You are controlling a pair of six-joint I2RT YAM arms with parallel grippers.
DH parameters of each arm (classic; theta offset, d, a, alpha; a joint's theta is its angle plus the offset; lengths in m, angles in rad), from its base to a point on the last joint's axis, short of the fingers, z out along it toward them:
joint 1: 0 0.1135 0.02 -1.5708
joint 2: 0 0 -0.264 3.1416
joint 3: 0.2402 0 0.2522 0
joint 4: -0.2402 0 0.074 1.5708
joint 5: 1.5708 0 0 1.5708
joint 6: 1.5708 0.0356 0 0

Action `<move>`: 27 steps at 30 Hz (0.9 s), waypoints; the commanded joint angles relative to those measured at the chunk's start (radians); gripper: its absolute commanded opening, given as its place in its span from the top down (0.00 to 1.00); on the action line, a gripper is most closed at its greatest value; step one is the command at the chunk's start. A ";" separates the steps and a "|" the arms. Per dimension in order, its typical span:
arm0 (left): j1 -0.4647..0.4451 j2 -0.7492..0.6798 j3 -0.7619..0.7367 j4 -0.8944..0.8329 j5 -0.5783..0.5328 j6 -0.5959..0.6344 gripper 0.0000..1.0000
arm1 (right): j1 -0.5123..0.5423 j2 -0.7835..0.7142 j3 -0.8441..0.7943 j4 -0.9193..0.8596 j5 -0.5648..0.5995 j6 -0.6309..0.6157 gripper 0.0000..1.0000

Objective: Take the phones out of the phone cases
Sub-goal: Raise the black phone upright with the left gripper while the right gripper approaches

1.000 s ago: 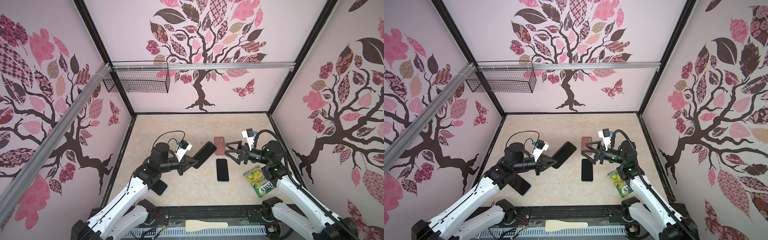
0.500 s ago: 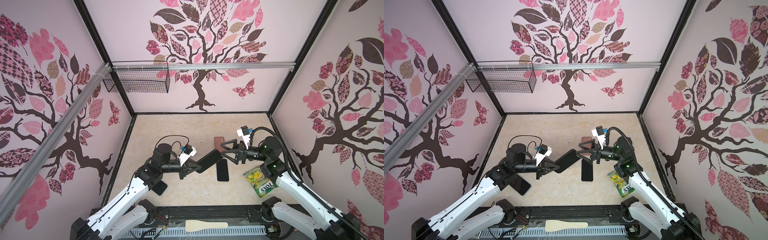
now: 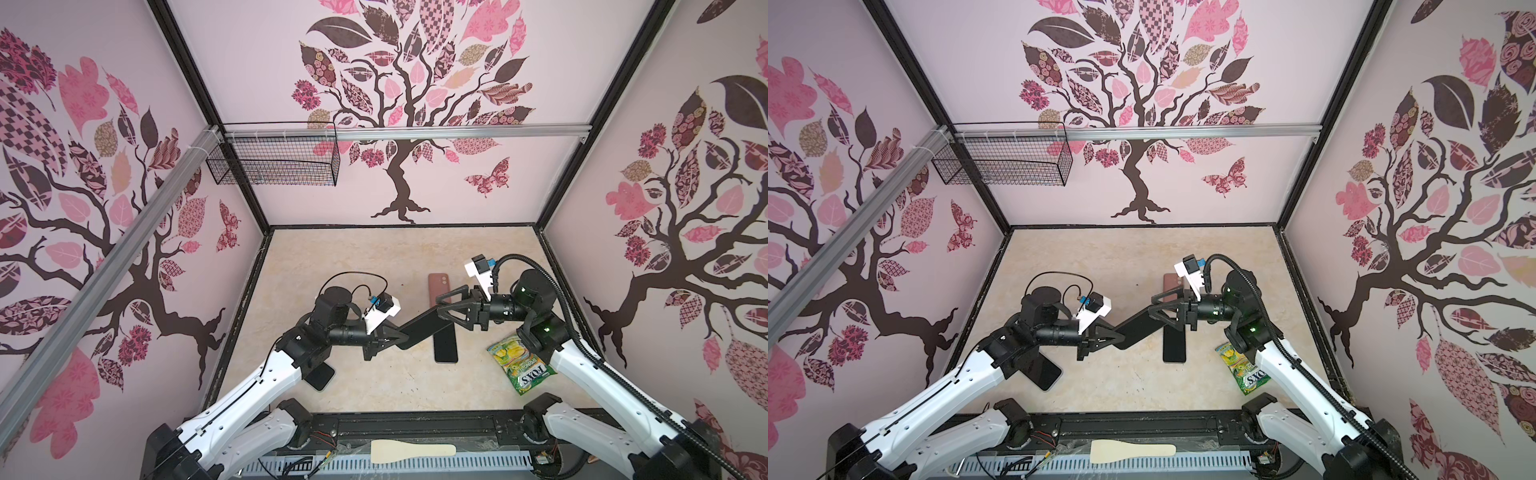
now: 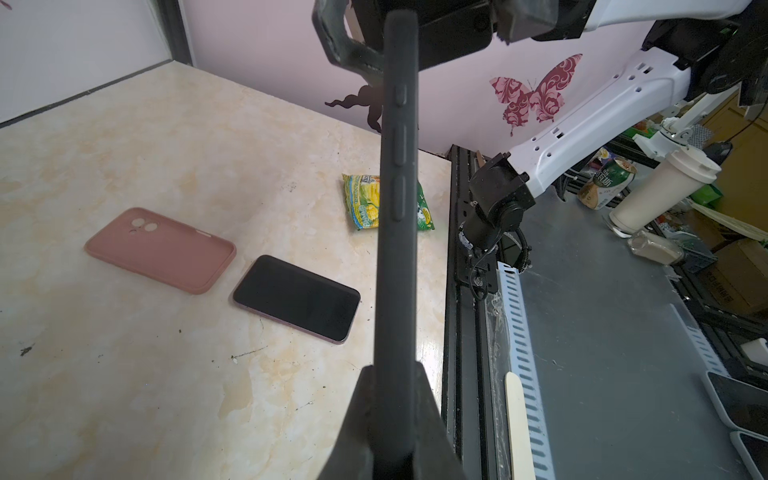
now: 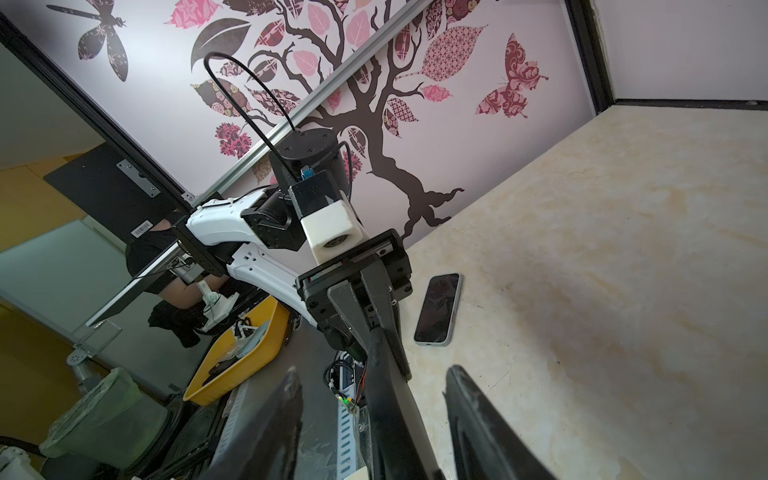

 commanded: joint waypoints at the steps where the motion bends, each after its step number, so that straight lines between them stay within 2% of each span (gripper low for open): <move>1: -0.005 -0.018 0.049 0.079 0.014 0.010 1.00 | 0.002 0.008 0.021 0.008 -0.029 0.026 0.48; 16: -0.014 -0.012 0.049 0.107 0.018 -0.007 1.00 | 0.015 0.046 0.024 0.033 -0.036 0.061 0.59; 27: -0.017 -0.017 0.047 0.123 -0.006 -0.022 1.00 | 0.032 0.078 0.018 0.092 -0.033 0.135 0.69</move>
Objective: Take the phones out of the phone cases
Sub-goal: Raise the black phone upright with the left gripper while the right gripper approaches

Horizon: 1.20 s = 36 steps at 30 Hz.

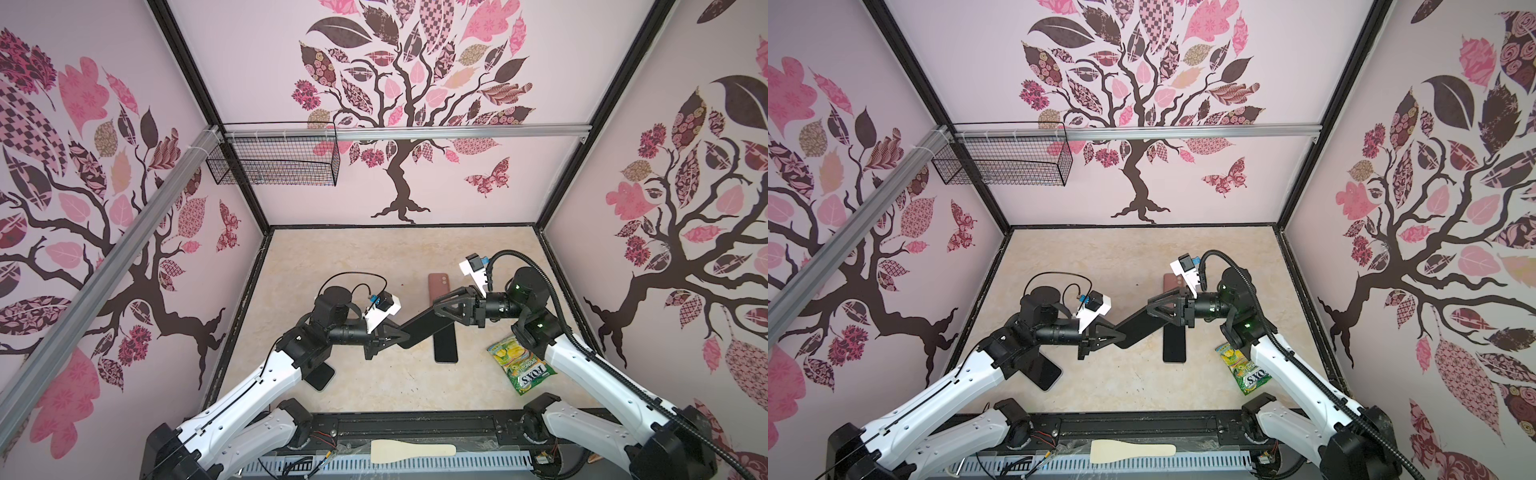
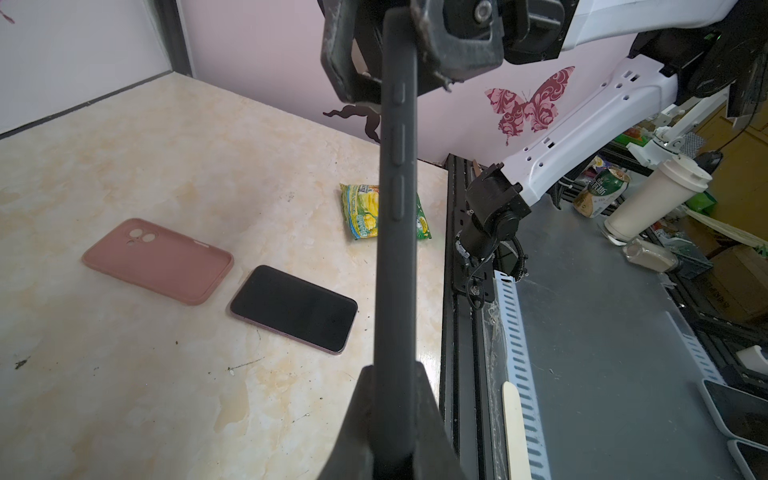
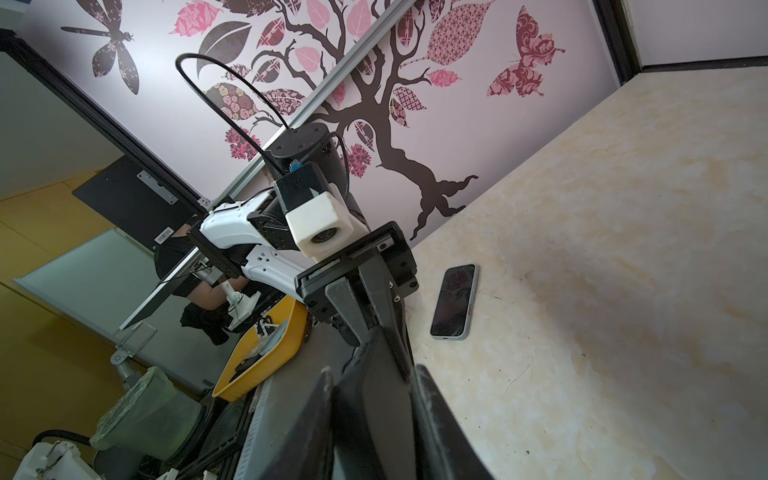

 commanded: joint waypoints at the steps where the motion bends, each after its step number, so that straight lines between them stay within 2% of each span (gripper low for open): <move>1: -0.008 -0.017 0.047 0.088 -0.017 0.008 1.00 | 0.024 0.019 0.019 0.023 0.001 0.061 0.70; 14: -0.008 -0.011 0.070 0.083 -0.109 0.075 1.00 | 0.029 0.023 0.020 0.035 0.048 0.223 0.74; 21: -0.008 0.001 0.092 0.061 -0.125 0.124 1.00 | 0.031 0.028 -0.014 0.140 0.055 0.321 0.74; 28: -0.008 0.000 0.106 0.049 -0.137 0.153 1.00 | 0.033 0.033 -0.012 0.102 0.068 0.336 0.74; 36: -0.009 -0.011 0.116 0.038 -0.231 0.222 1.00 | 0.032 0.035 -0.017 0.065 0.073 0.363 0.74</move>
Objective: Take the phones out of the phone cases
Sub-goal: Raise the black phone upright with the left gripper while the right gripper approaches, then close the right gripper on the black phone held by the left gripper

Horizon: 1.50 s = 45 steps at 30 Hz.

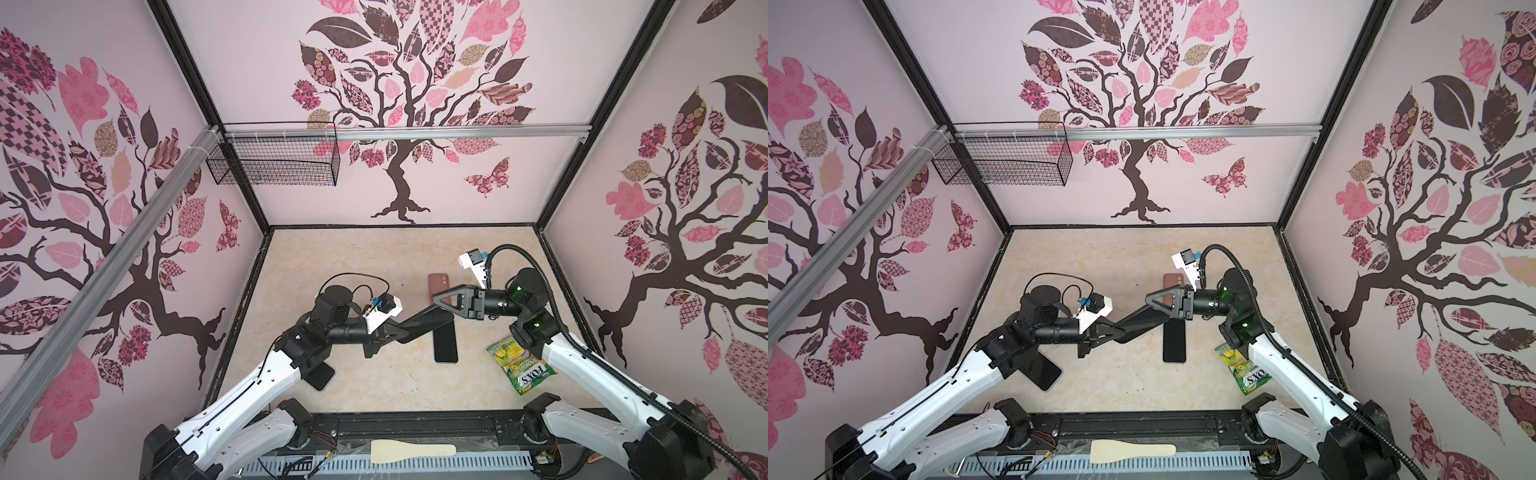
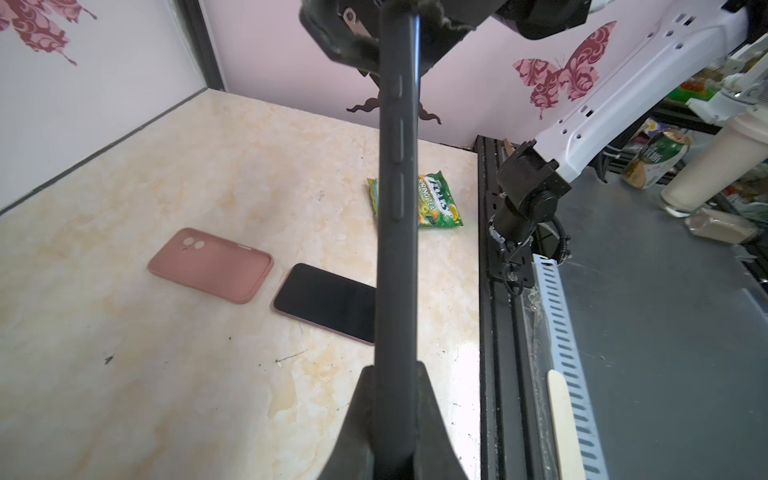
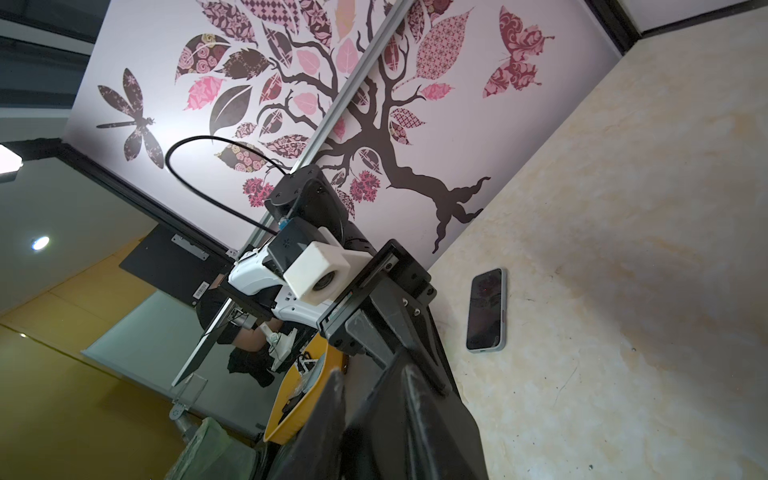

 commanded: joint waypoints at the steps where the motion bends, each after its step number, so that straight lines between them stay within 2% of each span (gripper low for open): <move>1: 0.000 -0.010 0.087 0.095 -0.120 0.079 1.00 | 0.027 0.016 -0.005 -0.051 0.016 0.074 0.74; 6: -0.001 -0.021 0.090 0.081 -0.163 0.119 1.00 | 0.026 0.019 0.000 -0.036 0.014 0.101 0.74; 14: 0.000 -0.040 0.071 0.080 -0.152 0.111 1.00 | 0.027 0.017 0.005 -0.042 0.035 0.113 0.76; 19: 0.000 -0.061 0.048 0.080 -0.136 0.095 1.00 | 0.025 -0.020 0.023 -0.098 0.174 0.113 0.80; 21: 0.000 -0.073 0.036 0.080 -0.133 0.088 1.00 | 0.025 -0.049 0.024 -0.115 0.275 0.120 0.79; 24: 0.000 -0.092 0.021 0.080 -0.132 0.066 1.00 | 0.025 -0.107 0.014 -0.147 0.437 0.096 0.66; 26: 0.000 -0.104 0.012 0.081 -0.128 0.038 1.00 | 0.026 -0.145 0.019 -0.204 0.528 0.036 0.59; 27: 0.000 -0.108 0.009 0.081 -0.125 0.019 1.00 | 0.025 -0.165 0.020 -0.231 0.564 0.001 0.53; 30: 0.000 -0.118 0.012 0.084 -0.136 -0.078 1.00 | 0.025 -0.214 0.003 -0.259 0.619 -0.092 0.46; 33: 0.003 -0.131 0.016 0.095 -0.151 -0.179 1.00 | 0.025 -0.253 -0.032 -0.239 0.612 -0.161 0.38; 37: 0.008 -0.155 -0.002 0.199 -0.169 -0.329 1.00 | 0.025 -0.287 -0.081 -0.186 0.582 -0.238 0.32; 41: 0.021 -0.144 0.060 0.210 -0.185 -0.448 1.00 | 0.026 -0.280 -0.103 -0.153 0.480 -0.300 0.33; 45: 0.031 -0.120 0.060 0.329 -0.165 -0.612 1.00 | 0.027 -0.253 -0.141 -0.022 0.391 -0.258 0.39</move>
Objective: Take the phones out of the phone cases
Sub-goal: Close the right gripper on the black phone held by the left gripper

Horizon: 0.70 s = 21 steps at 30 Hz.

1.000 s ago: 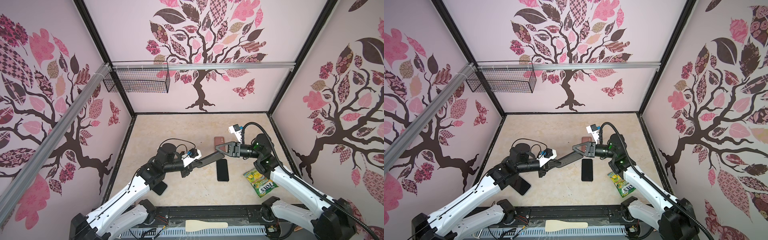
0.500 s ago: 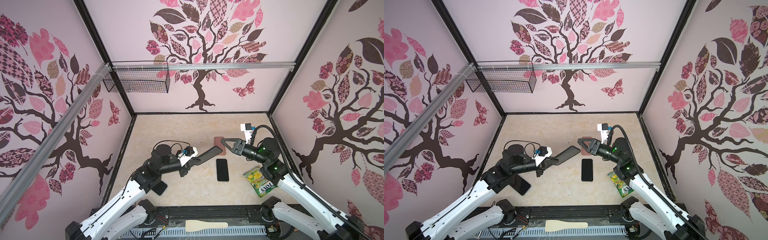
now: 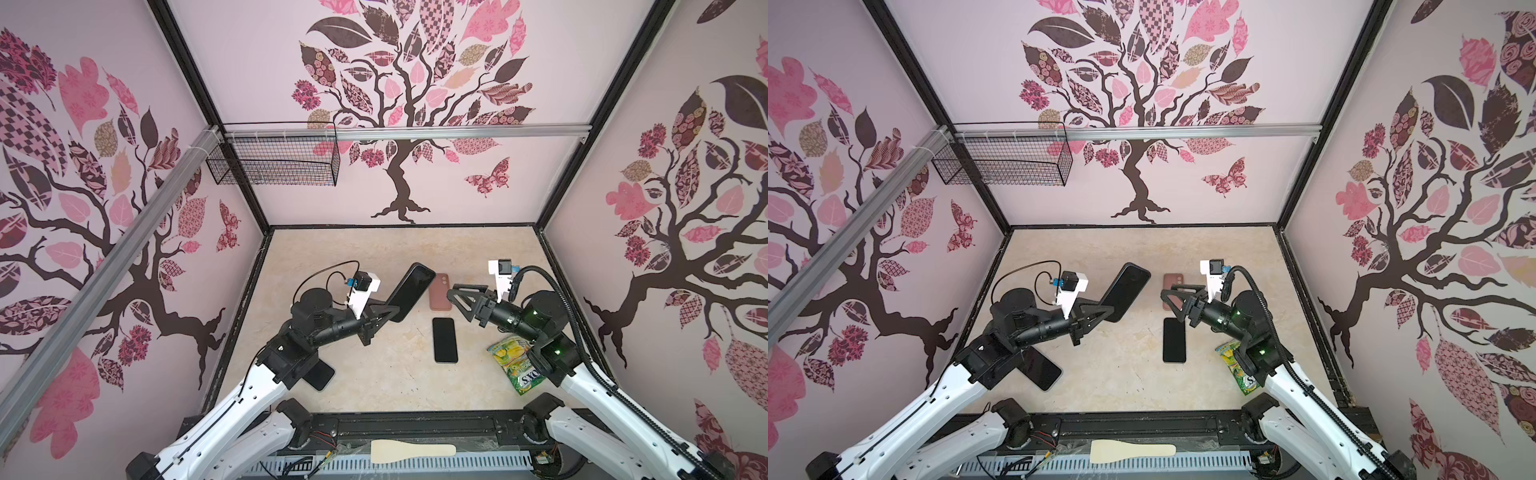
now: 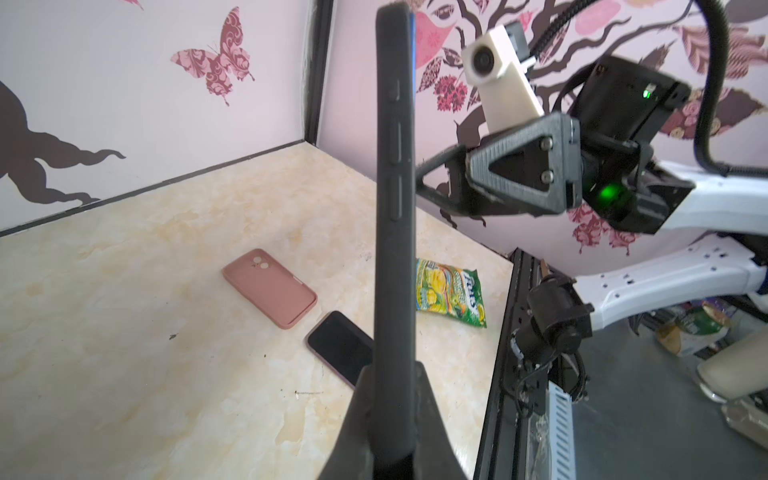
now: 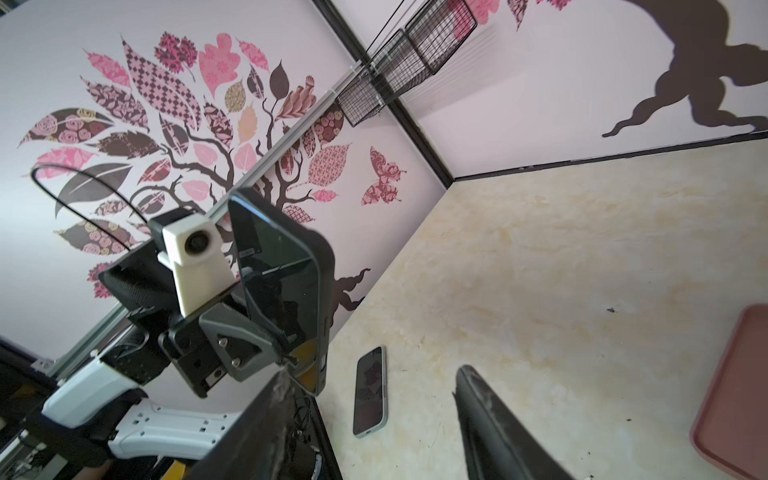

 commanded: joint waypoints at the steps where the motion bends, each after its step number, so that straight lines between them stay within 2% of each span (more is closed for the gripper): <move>1: 0.012 0.008 0.055 0.203 0.012 -0.204 1.00 | 0.007 0.014 -0.026 0.178 -0.103 0.010 0.40; 6: 0.029 0.038 0.018 0.422 0.045 -0.413 1.00 | 0.059 0.055 -0.054 0.333 -0.132 0.031 0.45; 10: 0.029 0.076 0.010 0.538 0.104 -0.522 1.00 | 0.110 0.104 -0.035 0.388 -0.160 0.020 0.46; 14: 0.022 0.113 0.003 0.672 0.158 -0.636 1.00 | 0.120 0.144 -0.023 0.519 -0.201 0.079 0.47; 21: -0.022 0.135 0.029 0.632 0.198 -0.589 1.00 | 0.129 0.183 0.019 0.618 -0.221 0.126 0.48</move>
